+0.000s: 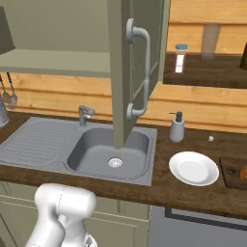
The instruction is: From the different types of pastries on the counter, select a croissant and place it on the cutting board. Then retrieve a jar of jam from the cabinet and place it alongside the croissant on the cutting board.
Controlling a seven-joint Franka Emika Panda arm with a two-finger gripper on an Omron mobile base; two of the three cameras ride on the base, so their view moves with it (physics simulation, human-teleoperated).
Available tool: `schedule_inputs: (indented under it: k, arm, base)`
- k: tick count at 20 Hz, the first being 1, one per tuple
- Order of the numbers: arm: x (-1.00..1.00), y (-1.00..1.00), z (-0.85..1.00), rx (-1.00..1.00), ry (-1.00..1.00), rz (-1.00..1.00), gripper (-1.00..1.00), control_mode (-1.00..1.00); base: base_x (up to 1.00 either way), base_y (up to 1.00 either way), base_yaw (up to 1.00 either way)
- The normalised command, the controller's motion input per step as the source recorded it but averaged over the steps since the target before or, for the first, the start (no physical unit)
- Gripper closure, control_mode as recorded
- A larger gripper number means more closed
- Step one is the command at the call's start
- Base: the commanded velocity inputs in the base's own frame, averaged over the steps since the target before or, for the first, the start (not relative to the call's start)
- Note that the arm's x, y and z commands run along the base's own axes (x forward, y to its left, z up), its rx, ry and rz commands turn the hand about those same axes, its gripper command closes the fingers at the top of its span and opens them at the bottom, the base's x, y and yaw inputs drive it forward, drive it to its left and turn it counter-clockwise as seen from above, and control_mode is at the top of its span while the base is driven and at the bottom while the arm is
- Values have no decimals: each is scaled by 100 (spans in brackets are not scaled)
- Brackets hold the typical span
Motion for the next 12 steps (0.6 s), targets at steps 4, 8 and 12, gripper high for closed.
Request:
schedule_inputs:
  k: [4, 8, 12]
  arm:
    - [0, 0, 0, 0, 0, 0, 100, 100]
    - [0, 0, 0, 0, 0, 0, 100, 100]
    - [0, 0, 0, 0, 0, 0, 100, 100]
  base:
    - [-73, -44, -6]
    - [-50, -53, -1]
    - [-17, -69, -1]
